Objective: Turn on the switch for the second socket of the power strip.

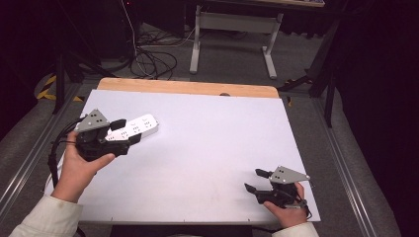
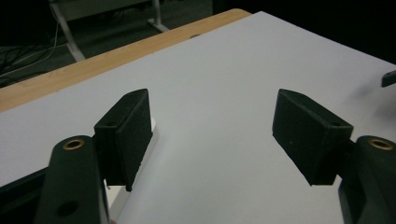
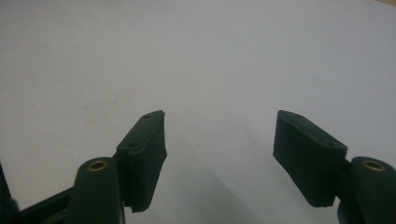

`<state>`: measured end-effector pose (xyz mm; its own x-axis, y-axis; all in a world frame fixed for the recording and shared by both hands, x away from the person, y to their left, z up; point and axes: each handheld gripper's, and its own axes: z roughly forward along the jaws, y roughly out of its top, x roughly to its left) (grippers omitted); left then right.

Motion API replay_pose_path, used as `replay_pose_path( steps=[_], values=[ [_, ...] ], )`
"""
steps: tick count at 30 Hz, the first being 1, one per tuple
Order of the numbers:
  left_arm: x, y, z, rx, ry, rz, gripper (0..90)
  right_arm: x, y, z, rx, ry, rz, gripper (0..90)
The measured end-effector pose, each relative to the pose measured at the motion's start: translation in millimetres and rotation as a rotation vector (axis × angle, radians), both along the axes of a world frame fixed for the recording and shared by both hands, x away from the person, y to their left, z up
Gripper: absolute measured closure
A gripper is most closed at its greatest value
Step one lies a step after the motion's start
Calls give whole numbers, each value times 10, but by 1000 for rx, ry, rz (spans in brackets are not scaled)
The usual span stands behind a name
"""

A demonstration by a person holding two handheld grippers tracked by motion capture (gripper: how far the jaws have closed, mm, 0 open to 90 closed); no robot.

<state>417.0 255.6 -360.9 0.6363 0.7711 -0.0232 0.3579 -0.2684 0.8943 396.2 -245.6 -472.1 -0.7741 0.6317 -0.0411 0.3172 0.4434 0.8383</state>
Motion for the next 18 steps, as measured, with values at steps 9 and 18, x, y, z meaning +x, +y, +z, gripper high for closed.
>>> replay_pose_path(
  steps=[9,18],
  values=[
    [-273,-86,-203,-37,-32,-68,258,-4,4,1,2,-2,0,348],
    [-412,-78,-582,-61,-30,-87,256,-4,2,3,5,-5,3,348]
  ],
)
